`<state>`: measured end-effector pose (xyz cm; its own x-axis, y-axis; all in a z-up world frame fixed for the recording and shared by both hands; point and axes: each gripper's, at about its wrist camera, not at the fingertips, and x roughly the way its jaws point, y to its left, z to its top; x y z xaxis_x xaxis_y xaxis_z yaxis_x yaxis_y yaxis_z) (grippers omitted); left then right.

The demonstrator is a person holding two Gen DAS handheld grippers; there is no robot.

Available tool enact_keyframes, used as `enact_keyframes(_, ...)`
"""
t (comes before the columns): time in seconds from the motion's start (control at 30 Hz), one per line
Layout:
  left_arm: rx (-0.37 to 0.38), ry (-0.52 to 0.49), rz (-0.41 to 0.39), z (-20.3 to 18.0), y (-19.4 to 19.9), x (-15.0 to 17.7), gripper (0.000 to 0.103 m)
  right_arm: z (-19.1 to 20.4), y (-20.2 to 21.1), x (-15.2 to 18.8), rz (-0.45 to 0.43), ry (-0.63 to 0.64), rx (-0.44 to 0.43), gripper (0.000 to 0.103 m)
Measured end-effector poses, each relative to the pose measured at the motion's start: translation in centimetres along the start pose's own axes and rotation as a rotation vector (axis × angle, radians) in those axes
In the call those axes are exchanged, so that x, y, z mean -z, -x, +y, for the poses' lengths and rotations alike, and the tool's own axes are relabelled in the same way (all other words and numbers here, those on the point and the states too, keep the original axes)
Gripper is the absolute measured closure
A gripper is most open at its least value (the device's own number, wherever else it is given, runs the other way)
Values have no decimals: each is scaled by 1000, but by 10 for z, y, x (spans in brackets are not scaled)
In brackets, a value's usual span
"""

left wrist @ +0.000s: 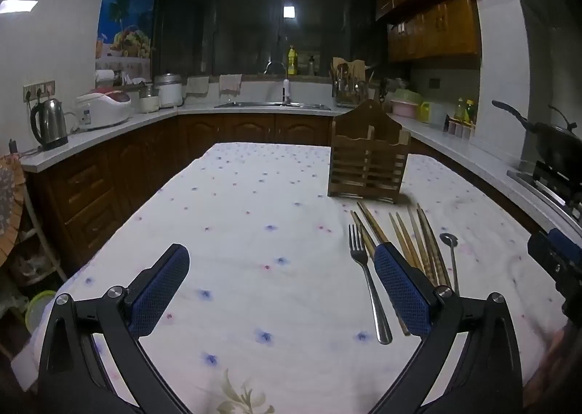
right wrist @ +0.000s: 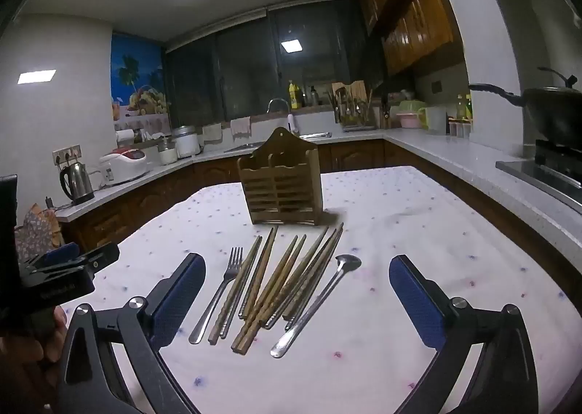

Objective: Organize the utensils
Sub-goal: 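Move both tools toward the row of utensils on the cloth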

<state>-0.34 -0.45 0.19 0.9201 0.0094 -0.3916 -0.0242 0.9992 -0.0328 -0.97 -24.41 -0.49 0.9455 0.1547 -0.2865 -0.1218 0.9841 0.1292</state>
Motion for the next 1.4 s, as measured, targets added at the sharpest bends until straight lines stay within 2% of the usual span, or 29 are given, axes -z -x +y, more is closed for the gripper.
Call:
enact_keyframes(0.1, 0, -6, -6, -1, 1, 0, 0, 1, 3, 1, -18, -1, -1, 1)
enact_keyframes(0.23, -1, -10, -8, 0, -2, -2, 0, 0, 1, 0, 8, 1, 3, 1)
enact_keyframes(0.87, 9, -5, -10, -4, -2, -3, 0, -5, -2, -2, 4, 1, 2, 1)
enact_keyframes(0.93, 19, 2, 7, -4, -6, -4, 0, -2, -2, -3, 13, -5, -3, 1)
enact_keyframes(0.97, 25, 10, 19, -4, -9, -5, 0, 15, 1, -3, 24, -11, -11, 1)
enact_keyframes(1.1, 50, 27, 105, 4, -28, -6, 0, 14, -7, -9, 68, -36, -13, 1)
enact_keyframes(1.17, 58, 32, 131, 6, -37, -8, 0, -10, -15, -10, 91, -41, -20, 1)
enact_keyframes(1.27, 72, 7, 170, 2, -57, -13, 0, -15, -32, -9, 142, -52, -36, 2)
enact_keyframes(1.33, 89, -3, 168, -1, -67, -15, 0, -20, -43, -8, 181, -50, -33, 2)
enact_keyframes(1.4, 106, -25, 220, -4, -81, -17, 1, -26, -56, -8, 236, -53, -25, 2)
